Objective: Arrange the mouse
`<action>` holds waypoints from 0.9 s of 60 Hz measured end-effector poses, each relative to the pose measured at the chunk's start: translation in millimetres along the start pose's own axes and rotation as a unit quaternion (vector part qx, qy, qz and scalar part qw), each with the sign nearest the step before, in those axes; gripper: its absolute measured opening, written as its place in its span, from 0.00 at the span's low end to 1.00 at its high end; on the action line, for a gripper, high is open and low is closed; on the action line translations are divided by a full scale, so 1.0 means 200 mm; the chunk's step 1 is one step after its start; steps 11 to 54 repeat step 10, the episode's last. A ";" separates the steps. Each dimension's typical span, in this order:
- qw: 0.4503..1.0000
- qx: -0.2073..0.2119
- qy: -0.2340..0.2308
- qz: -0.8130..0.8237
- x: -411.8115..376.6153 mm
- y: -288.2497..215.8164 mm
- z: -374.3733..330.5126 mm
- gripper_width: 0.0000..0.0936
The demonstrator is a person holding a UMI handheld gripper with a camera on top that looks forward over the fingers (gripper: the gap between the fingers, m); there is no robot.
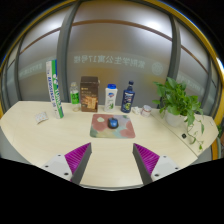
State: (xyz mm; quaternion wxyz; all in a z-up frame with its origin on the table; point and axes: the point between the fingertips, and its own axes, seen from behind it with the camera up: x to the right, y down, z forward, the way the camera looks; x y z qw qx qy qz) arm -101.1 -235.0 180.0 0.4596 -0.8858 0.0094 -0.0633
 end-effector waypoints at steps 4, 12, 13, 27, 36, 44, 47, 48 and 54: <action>1.000 0.000 0.003 0.000 0.00 0.02 -0.05 0.91; 1.000 0.000 0.005 -0.005 0.00 0.04 -0.10 0.91; 1.000 0.000 0.005 -0.005 0.00 0.04 -0.10 0.91; 1.000 0.000 0.005 -0.005 0.00 0.04 -0.10 0.91; 1.000 0.000 0.005 -0.005 0.00 0.04 -0.10 0.91; 1.000 0.000 0.005 -0.005 0.00 0.04 -0.10 0.91; 1.000 0.000 0.005 -0.005 0.00 0.04 -0.10 0.91; 1.000 0.000 0.005 -0.005 0.00 0.04 -0.10 0.91; 1.000 0.000 0.005 -0.005 0.00 0.04 -0.10 0.91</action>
